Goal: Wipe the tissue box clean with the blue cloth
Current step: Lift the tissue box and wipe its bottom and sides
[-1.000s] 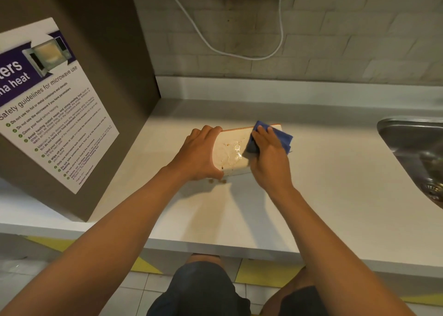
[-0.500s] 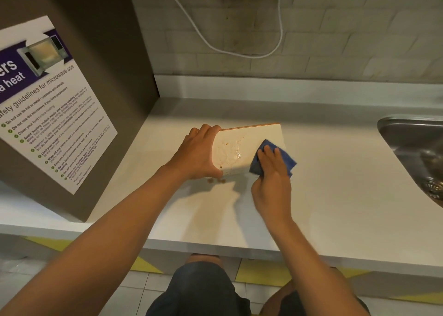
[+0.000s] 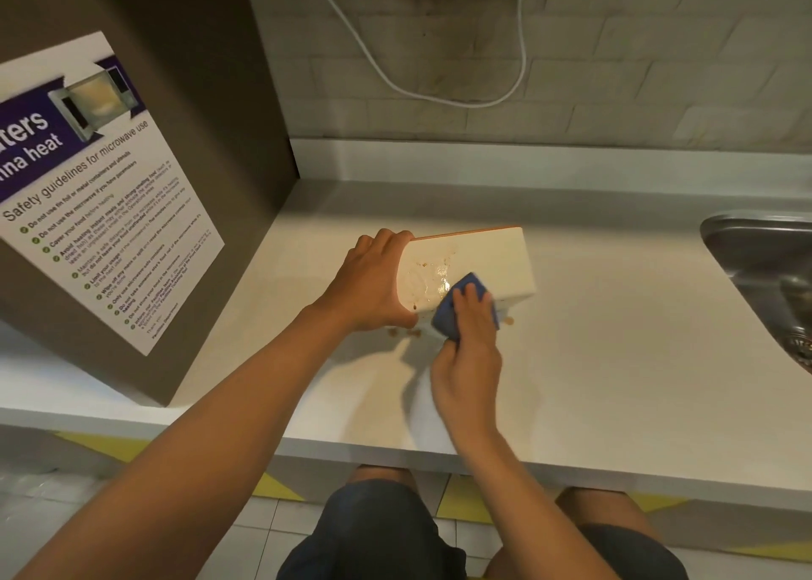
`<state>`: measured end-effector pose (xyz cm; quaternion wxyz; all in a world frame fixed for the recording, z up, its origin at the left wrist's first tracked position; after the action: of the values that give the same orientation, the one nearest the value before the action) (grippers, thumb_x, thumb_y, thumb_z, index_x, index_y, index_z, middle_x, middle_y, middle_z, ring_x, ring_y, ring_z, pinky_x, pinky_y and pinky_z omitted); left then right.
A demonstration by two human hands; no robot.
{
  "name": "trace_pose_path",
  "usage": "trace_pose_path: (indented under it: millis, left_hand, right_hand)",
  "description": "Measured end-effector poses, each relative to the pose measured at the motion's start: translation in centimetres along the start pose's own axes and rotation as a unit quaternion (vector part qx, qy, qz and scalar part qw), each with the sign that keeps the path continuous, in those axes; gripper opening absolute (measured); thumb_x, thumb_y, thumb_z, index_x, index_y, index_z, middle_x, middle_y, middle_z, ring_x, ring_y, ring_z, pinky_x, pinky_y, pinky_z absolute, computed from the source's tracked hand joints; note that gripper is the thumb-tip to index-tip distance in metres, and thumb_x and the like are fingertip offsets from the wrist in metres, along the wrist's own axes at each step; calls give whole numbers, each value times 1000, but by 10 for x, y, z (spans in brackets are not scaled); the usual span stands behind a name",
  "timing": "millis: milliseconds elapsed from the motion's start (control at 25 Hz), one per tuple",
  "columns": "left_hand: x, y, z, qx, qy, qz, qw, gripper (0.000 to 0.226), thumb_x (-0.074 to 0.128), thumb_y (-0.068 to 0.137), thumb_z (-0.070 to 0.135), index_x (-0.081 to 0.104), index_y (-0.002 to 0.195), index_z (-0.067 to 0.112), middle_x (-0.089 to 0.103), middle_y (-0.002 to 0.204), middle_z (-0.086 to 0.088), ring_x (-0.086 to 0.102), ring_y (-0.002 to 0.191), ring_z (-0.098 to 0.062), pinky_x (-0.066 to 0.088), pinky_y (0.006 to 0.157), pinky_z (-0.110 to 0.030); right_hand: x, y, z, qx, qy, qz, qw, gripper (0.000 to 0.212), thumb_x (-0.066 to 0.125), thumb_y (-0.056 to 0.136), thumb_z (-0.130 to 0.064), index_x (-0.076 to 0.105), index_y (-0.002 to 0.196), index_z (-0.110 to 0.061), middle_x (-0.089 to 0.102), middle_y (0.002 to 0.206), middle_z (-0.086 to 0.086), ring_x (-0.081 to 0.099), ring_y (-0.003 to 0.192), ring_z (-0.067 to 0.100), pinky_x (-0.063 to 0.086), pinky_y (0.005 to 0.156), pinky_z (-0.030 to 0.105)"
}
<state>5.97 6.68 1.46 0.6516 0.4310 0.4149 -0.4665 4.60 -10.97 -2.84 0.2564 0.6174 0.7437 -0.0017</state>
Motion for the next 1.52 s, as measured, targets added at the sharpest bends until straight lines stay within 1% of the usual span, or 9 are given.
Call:
trace_pose_path:
  millis: [120,280,480,600,680,800,1080,1360,1520]
  left_hand:
    - [0,0,-1,3,0,-2,1000,109,90,57,51,32,145,24,41,136,2,41,118,-23,39,89,-30]
    - [-1,-1,-1,4,3,-4,1000,112,91,53,51,31,144,26,41,135,3,39,117,-21,41,92,-31]
    - [-1,-2,-1,4,1,-1,1000,110,90,53,50,31,143,26,41,134,3,40,116,-22,42,90,-32]
    - [0,-4,0,8,2,-4,1000,111,90,53,50,31,144,26,40,134,4,39,116,-22,42,93,-32]
    - [0,-4,-1,8,4,-6,1000,113,91,53,52,30,145,26,40,136,4,39,118,-21,43,96,-33]
    - [0,-4,0,10,5,-3,1000,113,91,53,52,31,145,26,41,136,4,40,118,-22,44,96,-34]
    - [2,-3,-3,11,-13,2,1000,112,92,54,55,30,143,28,40,137,4,42,118,-21,49,95,-38]
    - [5,-4,1,8,-24,17,1000,110,92,52,53,33,141,26,42,134,3,42,115,-22,48,92,-37]
    - [1,-6,3,8,-36,11,999,108,93,53,48,34,140,26,42,134,4,42,115,-20,46,90,-34]
  right_hand:
    - [4,-16,8,-40,30,-21,999,61,54,89,6,41,144,-15,32,153,-3,28,142,13,28,114,25]
    - [-20,13,28,89,64,89,990,61,52,92,3,41,145,-24,39,151,-3,40,136,20,43,106,43]
    - [-1,-10,7,-23,47,29,998,60,52,89,10,45,142,-18,35,150,-8,35,139,16,34,109,19]
    - [-31,15,5,61,129,130,981,52,47,93,4,53,134,-29,52,137,-10,51,122,6,50,98,29]
    - [-51,47,-2,38,78,162,983,51,44,90,5,54,132,-23,54,134,-6,51,119,8,43,100,18]
    - [-46,80,-3,-49,-41,70,995,51,42,83,12,56,127,-9,57,125,0,51,112,13,27,91,-3]
    - [-17,63,6,-152,-163,-76,972,49,55,85,5,54,133,-7,50,142,9,39,137,26,34,109,36]
    - [-28,93,7,-92,-164,-43,981,46,57,85,5,58,129,-5,53,139,10,45,132,29,41,107,46]
    - [-11,56,-4,-221,-192,-128,947,46,48,83,1,60,126,-6,53,139,9,41,135,25,33,110,37]
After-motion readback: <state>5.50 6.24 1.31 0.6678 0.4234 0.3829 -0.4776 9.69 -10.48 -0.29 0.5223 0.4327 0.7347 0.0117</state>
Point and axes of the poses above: each hand's wrist, its own y-axis towards the middle knuckle, its own x-axis out of the palm, z = x × y, the point moved 1 cm from there along y, towards the middle knuckle
